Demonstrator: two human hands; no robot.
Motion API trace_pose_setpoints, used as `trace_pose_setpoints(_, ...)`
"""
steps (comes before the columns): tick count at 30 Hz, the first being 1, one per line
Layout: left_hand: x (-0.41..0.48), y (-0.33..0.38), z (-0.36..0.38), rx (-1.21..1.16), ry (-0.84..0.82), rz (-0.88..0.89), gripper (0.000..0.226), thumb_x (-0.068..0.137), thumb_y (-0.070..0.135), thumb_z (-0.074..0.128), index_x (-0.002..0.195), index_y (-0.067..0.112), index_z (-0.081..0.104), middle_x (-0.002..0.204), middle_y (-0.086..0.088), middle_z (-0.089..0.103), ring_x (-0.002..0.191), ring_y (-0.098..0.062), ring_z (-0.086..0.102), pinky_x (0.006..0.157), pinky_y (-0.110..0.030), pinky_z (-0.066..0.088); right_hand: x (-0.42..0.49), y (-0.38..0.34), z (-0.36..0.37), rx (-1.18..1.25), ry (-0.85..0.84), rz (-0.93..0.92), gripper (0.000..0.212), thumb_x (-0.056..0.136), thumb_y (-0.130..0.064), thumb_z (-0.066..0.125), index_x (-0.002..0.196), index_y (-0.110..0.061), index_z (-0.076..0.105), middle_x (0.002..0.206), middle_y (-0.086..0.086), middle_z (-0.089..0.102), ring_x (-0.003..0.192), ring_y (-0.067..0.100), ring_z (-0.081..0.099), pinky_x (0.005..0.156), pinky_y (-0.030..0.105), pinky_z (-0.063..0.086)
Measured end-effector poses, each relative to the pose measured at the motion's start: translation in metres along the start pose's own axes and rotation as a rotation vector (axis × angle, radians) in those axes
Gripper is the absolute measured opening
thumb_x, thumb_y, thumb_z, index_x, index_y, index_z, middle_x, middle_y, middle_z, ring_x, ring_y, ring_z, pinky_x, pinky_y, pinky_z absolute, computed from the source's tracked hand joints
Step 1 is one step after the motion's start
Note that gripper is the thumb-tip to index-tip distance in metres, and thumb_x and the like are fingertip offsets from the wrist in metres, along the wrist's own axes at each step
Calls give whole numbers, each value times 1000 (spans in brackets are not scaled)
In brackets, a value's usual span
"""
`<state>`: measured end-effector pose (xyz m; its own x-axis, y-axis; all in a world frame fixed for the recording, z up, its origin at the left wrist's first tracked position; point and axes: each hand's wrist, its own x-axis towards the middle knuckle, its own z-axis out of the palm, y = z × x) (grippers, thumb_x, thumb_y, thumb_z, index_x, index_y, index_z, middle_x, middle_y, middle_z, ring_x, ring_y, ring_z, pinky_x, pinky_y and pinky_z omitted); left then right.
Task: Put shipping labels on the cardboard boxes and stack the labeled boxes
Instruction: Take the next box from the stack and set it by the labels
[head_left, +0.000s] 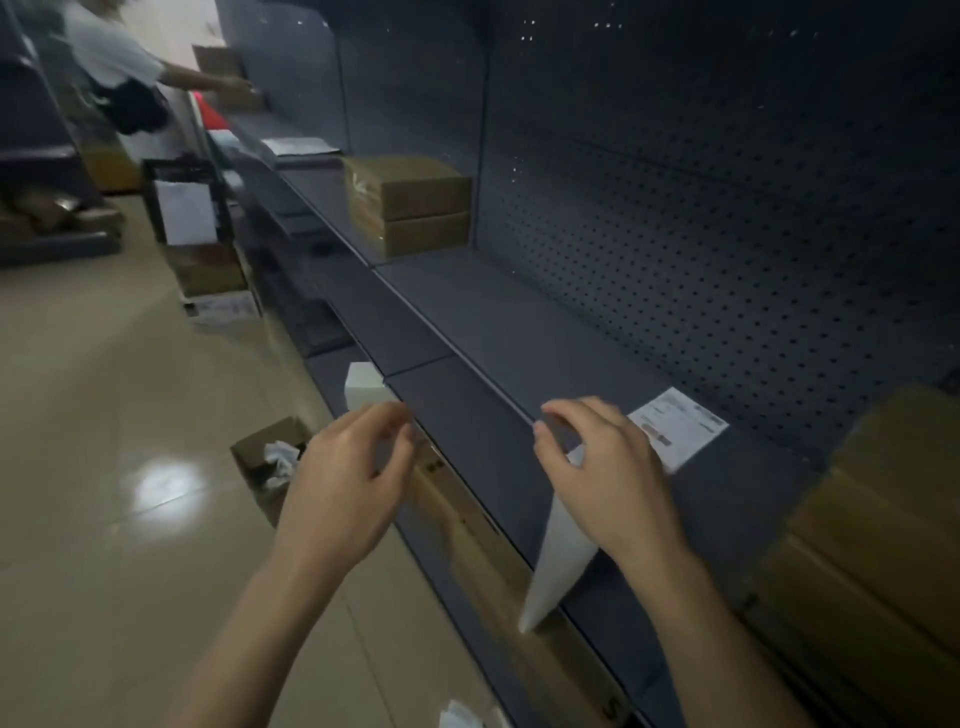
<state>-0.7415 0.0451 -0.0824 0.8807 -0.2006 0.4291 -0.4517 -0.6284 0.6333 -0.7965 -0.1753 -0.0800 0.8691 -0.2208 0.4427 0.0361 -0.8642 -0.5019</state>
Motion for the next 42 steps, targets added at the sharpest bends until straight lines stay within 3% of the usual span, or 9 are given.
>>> trace_pose_setpoints(5, 41, -70, -14, -8, 40, -115, 19, 93, 28, 54, 104, 28, 68, 93, 13, 68, 82, -8, 64, 71, -34, 53, 54, -23, 65, 65, -72, 2, 30, 97, -37, 56, 117, -19, 68, 112, -8, 66, 104, 12, 60, 83, 37, 54)
trace_pose_setpoints(8, 72, -106, -12, 45, 69, -139, 17, 91, 18, 59, 103, 22, 71, 84, 14, 64, 75, 2, 57, 67, -8, 39, 92, -25, 106, 93, -92, 3, 29, 96, -38, 57, 117, -21, 68, 111, -12, 65, 105, 9, 60, 84, 34, 54)
trace_pose_setpoints(10, 97, -130, -9, 78, 77, -168, 16, 91, 16, 60, 102, 21, 72, 84, 14, 63, 74, 4, 56, 66, -4, 38, 124, -25, 135, 117, -96, -3, 28, 96, -37, 57, 116, -21, 69, 110, -13, 64, 103, 8, 61, 82, 33, 54)
trace_pose_setpoints(15, 167, -200, -3, 166, 129, -244, 21, 89, 31, 52, 99, 25, 69, 89, 10, 68, 78, -15, 65, 68, -32, 52, 212, -30, 211, 182, -129, -62, 23, 95, -35, 57, 107, -19, 69, 102, -9, 65, 94, 15, 63, 75, 39, 55)
trace_pose_setpoints(22, 251, -274, -30, 247, 278, -426, 14, 92, 12, 61, 100, 15, 72, 90, 5, 71, 74, -10, 59, 66, -23, 44, 328, -66, 296, 261, -222, -159, 32, 94, -40, 51, 108, -17, 69, 99, -8, 64, 87, 13, 63, 70, 39, 55)
trace_pose_setpoints(27, 304, -333, -40, 201, 319, -483, 15, 92, 14, 61, 101, 15, 72, 92, 4, 72, 76, -11, 63, 72, -35, 53, 389, -88, 353, 236, -271, -188, 23, 95, -34, 57, 108, -19, 69, 100, -9, 64, 89, 11, 61, 72, 36, 54)
trace_pose_setpoints(31, 374, -385, -33, 144, 250, -431, 17, 93, 16, 58, 104, 17, 72, 95, 6, 71, 79, -9, 64, 71, -30, 49, 441, -94, 392, 195, -223, -132, 21, 96, -32, 59, 108, -20, 70, 101, -9, 65, 90, 10, 62, 71, 34, 55)
trace_pose_setpoints(35, 454, -416, -28, 103, 137, -343, 22, 95, 23, 55, 111, 20, 70, 99, 6, 71, 84, -9, 61, 72, -28, 47, 491, -97, 411, 88, -157, -33, 22, 96, -32, 60, 109, -18, 71, 99, -9, 65, 88, 8, 61, 65, 16, 42)
trace_pose_setpoints(42, 587, -431, 6, 26, -30, -64, 24, 96, 21, 54, 113, 15, 70, 104, 2, 71, 84, -9, 59, 76, -28, 48, 554, -85, 412, 45, -3, 169, 20, 98, -33, 56, 108, -22, 70, 98, -13, 63, 85, 3, 60, 70, 28, 55)
